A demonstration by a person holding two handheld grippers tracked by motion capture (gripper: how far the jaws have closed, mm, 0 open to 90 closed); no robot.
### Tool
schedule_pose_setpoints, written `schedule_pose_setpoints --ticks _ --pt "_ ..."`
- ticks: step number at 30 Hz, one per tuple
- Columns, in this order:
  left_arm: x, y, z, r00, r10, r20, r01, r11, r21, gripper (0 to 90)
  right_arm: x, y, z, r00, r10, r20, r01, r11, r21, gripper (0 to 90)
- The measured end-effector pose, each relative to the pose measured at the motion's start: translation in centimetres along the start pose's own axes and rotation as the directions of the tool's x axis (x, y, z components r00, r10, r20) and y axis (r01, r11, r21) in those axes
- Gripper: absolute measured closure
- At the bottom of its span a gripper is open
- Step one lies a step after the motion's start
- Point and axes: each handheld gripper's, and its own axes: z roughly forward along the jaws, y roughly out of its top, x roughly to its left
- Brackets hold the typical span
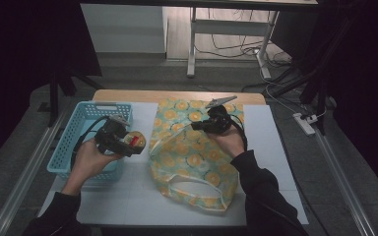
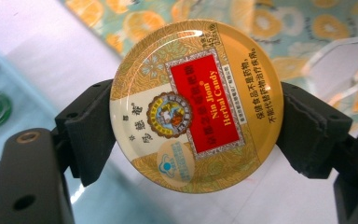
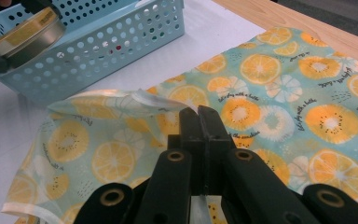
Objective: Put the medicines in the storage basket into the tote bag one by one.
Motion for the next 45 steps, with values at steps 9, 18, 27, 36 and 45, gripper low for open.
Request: schedule_pose_setpoints --ticks 9,18,27,36,45 --pt "-2.2 2.5 1.5 0.9965 0.069 0.048 -0.069 0.9976 0.004 20.7 -0.2 0.0 0.2 1.0 0.001 0.004 -0.001 1.0 0.002 90.0" --pt "-4.2 5.2 3.6 0.9861 0.13 0.104 -0.131 0.9914 0.004 20.7 -0.5 0.0 0.3 0.9999 0.013 0.001 -0.013 1.0 -0.006 90.0" --pt "-5.6 7.2 6.2 0.9765 0.164 0.139 -0.166 0.9862 0.0 20.7 -0.9 0.0 0.4 0.9998 0.019 -0.002 -0.019 1.0 -0.01 90.0" --pt "-6.1 8.3 9.4 0.9716 0.188 0.144 -0.191 0.9816 0.007 20.7 -0.9 0.4 0.5 0.9999 0.011 0.002 -0.011 1.0 -0.012 90.0" --pt "-6.2 8.6 12.6 0.9678 0.209 0.141 -0.213 0.9771 0.013 20.7 -1.4 0.3 0.8 0.9997 0.016 0.016 -0.016 1.0 -0.015 90.0"
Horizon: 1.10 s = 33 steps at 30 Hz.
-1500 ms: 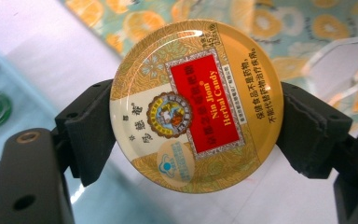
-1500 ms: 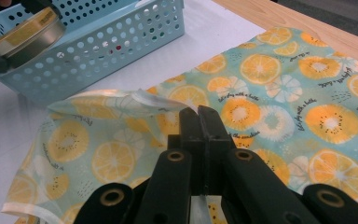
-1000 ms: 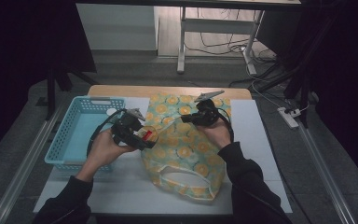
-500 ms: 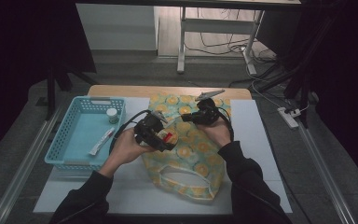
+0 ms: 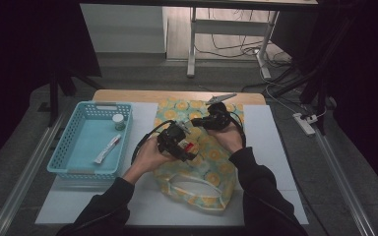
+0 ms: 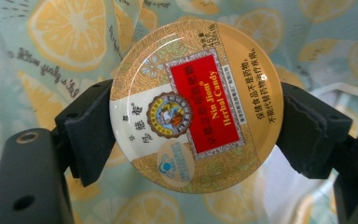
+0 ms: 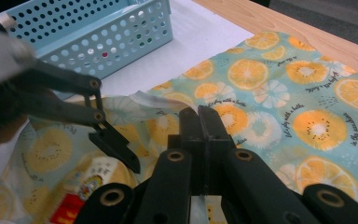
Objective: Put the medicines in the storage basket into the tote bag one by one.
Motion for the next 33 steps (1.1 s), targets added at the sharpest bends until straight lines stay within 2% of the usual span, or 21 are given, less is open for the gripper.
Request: schedule_pose_setpoints --ticks 19,33 --pt "1.2 0.2 4.7 0.9989 -0.001 -0.047 0.002 0.9996 0.028 20.7 -0.7 0.1 0.7 0.9997 0.007 0.025 -0.007 1.0 -0.011 90.0" --pt "1.4 0.1 6.8 0.9948 0.021 -0.1 -0.017 0.999 0.041 20.6 -0.6 0.2 1.2 0.9993 0.009 0.038 -0.008 1.0 -0.014 90.0"
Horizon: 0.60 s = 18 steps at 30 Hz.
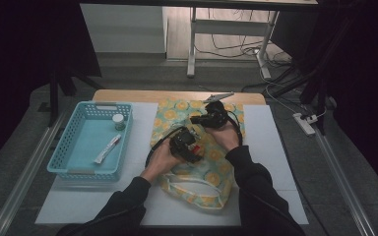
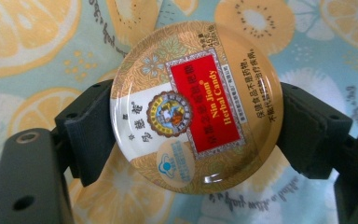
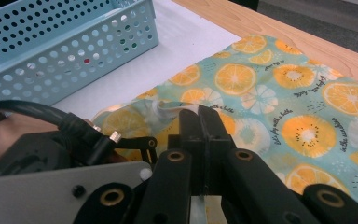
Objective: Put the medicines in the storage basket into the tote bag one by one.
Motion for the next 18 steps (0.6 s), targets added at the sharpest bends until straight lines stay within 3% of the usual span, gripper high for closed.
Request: schedule_pose_setpoints --ticks 7,14,18 --pt "-0.2 0.0 0.3 0.9994 0.0 -0.034 0.0 0.9998 -0.02 16.5 -0.2 -0.2 0.0 1.0 0.004 0.006 -0.004 1.0 0.003 90.0" --pt "-0.1 0.0 -0.6 0.9994 -0.029 -0.021 0.028 0.9982 -0.054 8.7 -0.3 -0.4 0.0 1.0 0.004 0.005 -0.004 1.0 0.004 90.0" --pt "-0.1 0.0 -1.3 0.9988 -0.047 0.015 0.048 0.9959 -0.077 5.3 -0.3 -0.6 -0.1 1.0 0.007 0.005 -0.007 1.0 0.004 90.0"
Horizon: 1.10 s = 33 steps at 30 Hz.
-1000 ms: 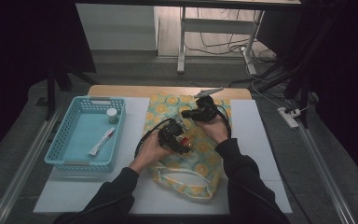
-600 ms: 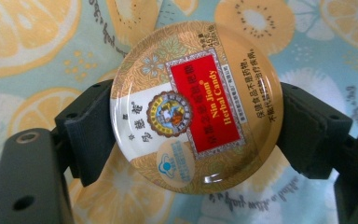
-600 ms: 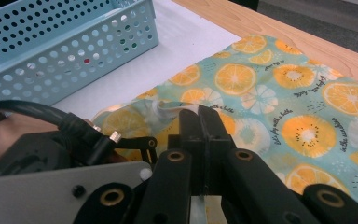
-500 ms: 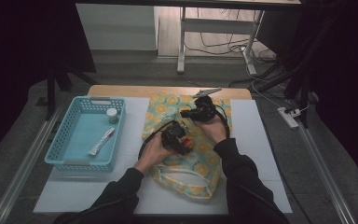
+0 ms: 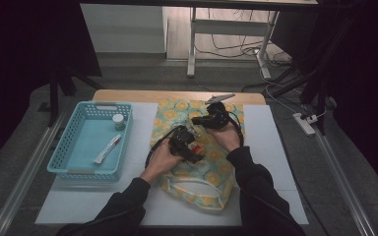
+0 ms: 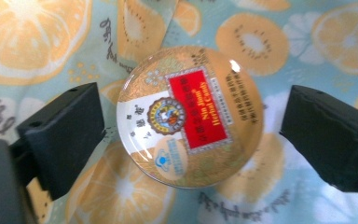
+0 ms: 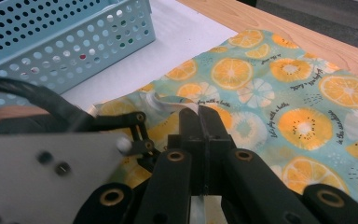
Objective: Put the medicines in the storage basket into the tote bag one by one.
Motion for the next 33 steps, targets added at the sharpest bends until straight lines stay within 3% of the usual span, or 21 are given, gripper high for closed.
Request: schedule_pose_setpoints --ticks 5,14,26,33 --pt "0.0 -0.2 -1.2 0.9952 -0.048 0.086 0.052 0.9973 -0.052 0.4 -0.1 -0.2 -0.2 1.0 0.002 0.002 -0.002 1.0 0.0 90.0" --pt "0.2 -1.1 -3.6 0.9881 -0.058 0.143 0.076 0.9893 -0.124 0.1 -0.2 -0.5 -0.4 1.0 0.002 0.001 -0.002 1.0 0.002 90.0" --pt "0.0 -1.7 -6.6 0.9769 -0.047 0.208 0.085 0.981 -0.175 0.1 -0.2 -0.6 -0.5 1.0 0.004 -0.003 -0.003 1.0 0.003 90.0" --pt "0.1 -2.2 -8.2 0.9816 -0.032 0.188 0.067 0.9806 -0.184 0.0 -0.1 -0.7 -0.5 1.0 0.002 -0.007 -0.002 1.0 0.006 90.0"
